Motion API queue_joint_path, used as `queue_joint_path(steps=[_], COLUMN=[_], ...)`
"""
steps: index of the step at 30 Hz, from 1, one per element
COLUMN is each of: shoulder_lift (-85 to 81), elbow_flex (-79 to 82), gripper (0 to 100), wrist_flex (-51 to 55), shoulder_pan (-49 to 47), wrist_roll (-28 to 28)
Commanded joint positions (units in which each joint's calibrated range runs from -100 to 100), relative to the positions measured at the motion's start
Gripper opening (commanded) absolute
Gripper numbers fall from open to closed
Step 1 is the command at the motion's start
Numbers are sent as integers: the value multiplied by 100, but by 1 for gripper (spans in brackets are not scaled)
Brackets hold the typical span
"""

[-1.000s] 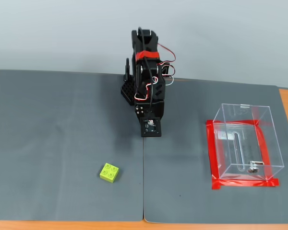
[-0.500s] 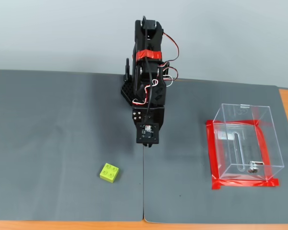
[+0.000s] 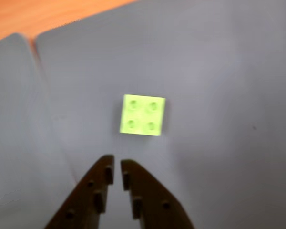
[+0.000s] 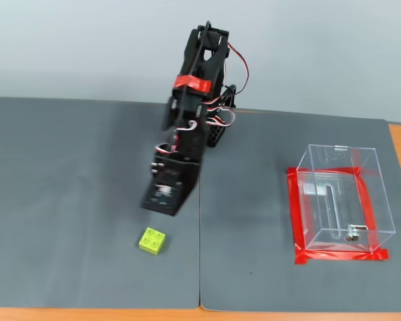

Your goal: Pick the green lego block and place it into the transparent box

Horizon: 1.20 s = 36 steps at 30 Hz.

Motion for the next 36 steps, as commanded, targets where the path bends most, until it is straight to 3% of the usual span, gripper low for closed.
queue_joint_path(steps=[1,8,14,27,36], shoulder_lift=[358,842,952,1206,1554], elbow_flex=[-428,-708,-726,-736,-736], gripper=[2,4,20,45,46], wrist_flex=[-83,-83,-83,-230,-612], shoulder_pan=[206,139,-47,-398,-346], wrist_roll=[28,33,28,-8,28])
